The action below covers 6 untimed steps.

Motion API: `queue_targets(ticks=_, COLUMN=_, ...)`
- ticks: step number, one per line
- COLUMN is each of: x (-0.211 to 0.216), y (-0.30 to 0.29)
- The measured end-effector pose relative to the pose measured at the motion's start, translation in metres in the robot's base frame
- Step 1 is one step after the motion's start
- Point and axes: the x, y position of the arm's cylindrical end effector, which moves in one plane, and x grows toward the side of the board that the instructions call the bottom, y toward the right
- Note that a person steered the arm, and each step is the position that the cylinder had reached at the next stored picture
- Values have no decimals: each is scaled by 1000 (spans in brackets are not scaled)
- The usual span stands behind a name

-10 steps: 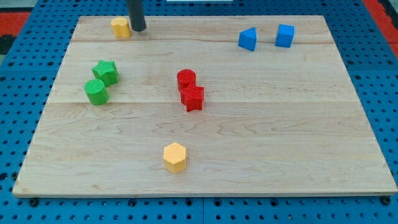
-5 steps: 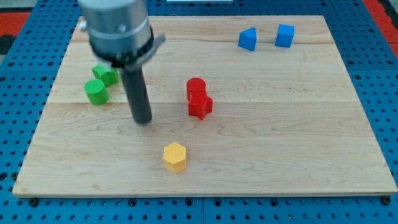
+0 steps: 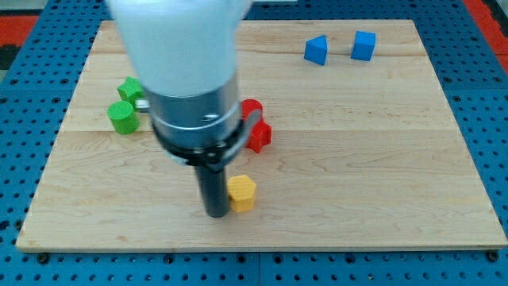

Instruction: Move the yellow hexagon up a bit

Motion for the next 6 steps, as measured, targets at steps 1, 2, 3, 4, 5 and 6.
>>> queue_targets(ticks=1, x=26, y=27)
queue_targets(ticks=2, x=5, y=61)
queue_targets(ticks=3, x=-55, y=-20)
queue_targets(ticks=4, x=-47, y=-22)
queue_targets(ticks=5, x=-25, y=-53)
queue_targets(ticks=6, x=-79, y=-78)
